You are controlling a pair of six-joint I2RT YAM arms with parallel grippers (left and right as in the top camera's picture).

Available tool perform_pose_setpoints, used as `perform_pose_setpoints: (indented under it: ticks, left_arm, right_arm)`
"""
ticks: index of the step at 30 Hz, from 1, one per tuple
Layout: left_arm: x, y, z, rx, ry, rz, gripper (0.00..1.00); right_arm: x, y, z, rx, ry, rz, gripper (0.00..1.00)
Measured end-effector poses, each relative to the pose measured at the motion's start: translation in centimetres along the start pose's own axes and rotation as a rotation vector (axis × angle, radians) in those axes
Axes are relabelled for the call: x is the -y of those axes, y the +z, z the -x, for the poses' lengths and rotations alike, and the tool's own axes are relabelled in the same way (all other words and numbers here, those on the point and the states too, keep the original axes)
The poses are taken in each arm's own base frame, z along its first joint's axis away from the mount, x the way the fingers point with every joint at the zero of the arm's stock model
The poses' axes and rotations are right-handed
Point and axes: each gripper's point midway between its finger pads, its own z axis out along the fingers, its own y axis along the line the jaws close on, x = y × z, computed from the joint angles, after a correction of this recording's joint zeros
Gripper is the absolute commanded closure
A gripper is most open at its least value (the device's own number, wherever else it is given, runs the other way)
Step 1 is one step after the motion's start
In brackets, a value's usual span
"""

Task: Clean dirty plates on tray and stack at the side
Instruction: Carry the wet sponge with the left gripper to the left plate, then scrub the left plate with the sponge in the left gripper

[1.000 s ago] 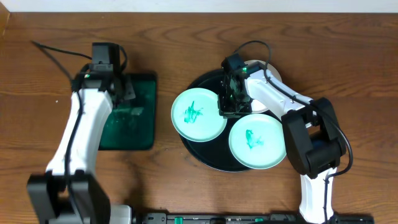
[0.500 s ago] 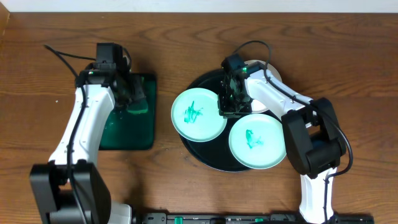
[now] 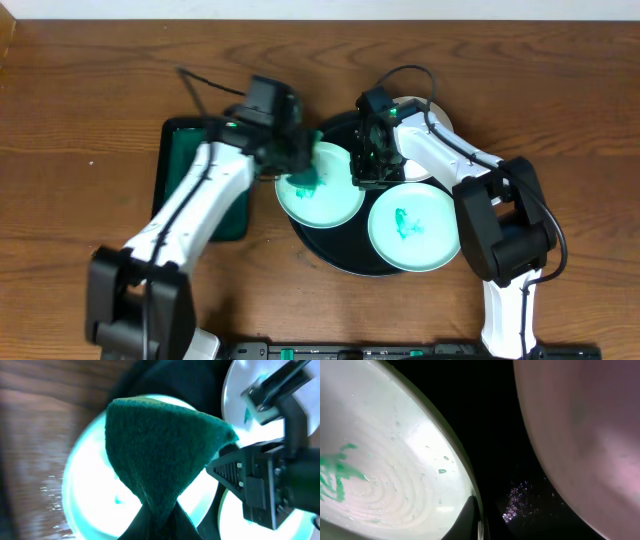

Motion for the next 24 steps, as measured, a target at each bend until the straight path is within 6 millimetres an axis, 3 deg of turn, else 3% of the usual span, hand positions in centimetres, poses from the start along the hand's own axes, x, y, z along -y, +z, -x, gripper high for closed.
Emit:
perform_pose_setpoints:
  ticks: [3, 9, 18, 24]
  left_arm:
    - [-0.4, 2.3, -0.7, -0.050, -0.036, 0.025, 0.93]
    - [-3.4, 6.9, -2.4, -0.154, -0.129, 0.123, 0.93]
    - [-2.3, 7.4, -2.6, -0.176, -0.152, 0.069, 0.93]
    - [0.7, 8.2, -3.9, -0.219, -0.107, -0.015, 0.93]
  right_arm:
    - [0.0, 0.0, 0.0, -0.001, 0.000, 0.002, 0.99]
    - [-0.1, 0.0, 0.0, -0.001, 0.000, 0.003, 0.99]
    - [-0.1, 0.0, 0.0, 0.000, 0.000, 0.004, 0.99]
    - [-0.1, 0.0, 0.0, 0.000, 0.000, 0.004, 0.99]
